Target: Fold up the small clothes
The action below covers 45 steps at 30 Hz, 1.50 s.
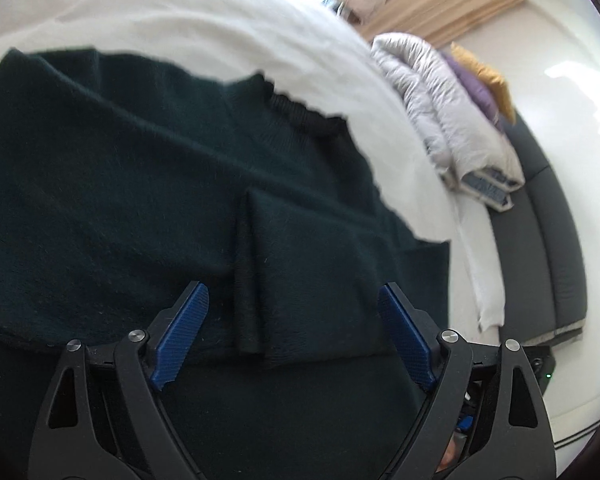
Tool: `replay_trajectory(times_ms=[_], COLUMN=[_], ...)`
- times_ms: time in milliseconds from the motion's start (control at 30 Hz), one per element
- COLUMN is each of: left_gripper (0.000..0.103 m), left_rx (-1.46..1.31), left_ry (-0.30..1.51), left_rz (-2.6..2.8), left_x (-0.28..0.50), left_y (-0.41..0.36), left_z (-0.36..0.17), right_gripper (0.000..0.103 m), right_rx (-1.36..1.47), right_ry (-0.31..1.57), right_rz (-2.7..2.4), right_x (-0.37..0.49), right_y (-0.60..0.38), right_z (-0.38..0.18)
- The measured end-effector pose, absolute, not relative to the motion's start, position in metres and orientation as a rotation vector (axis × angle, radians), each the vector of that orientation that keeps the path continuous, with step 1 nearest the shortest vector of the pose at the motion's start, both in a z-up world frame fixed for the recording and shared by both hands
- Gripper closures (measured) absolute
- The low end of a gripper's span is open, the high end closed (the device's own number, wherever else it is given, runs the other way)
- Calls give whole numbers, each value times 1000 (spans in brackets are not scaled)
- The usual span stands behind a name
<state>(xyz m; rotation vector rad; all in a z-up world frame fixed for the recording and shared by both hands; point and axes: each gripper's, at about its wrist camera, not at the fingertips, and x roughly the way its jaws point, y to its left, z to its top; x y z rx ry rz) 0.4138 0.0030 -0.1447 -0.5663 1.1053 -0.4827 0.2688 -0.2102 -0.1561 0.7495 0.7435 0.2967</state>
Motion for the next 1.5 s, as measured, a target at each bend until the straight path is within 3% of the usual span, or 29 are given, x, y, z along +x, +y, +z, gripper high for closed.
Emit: replay_trajectory(times_ms=[167,200,233,300,433,800,1167,1433,1500], left_gripper=[18,29,51,73,95,96,96,96,96], left_rx=[-516,-501,-483,-463,-518,-499,-493,-484,-484], left_ry=[1110,1116,1128,1156,1160,996,1030,1013,1003], left_rz=[-462,-464,-464,-454,-463,-428,-379,-387,-387], left_x=[421,424,426,430,430,423,429,425,424], left_y=[-10,-13,-16,-19,-9,41,58,60,58], left_z=[-146,-146,-146,-150,-156,-124,-153,-161,-160], right_gripper=[33,34,34,34,35,35,35,35,40], right_rx=[775,777,777,774,785,991,1060,970,987], right_ry=[757,757,754,750,742,619,597,816,804], right_rz=[294,295,297,292,275,122,76,71,53], right_x=[259,259,258,259,258,251,250,274,273], right_y=[-215,-216,-217,-220,-229,-295,-309,-274,-278], right_z=[-169,-169,-169,-167,-165,-162,-162,-181,-188])
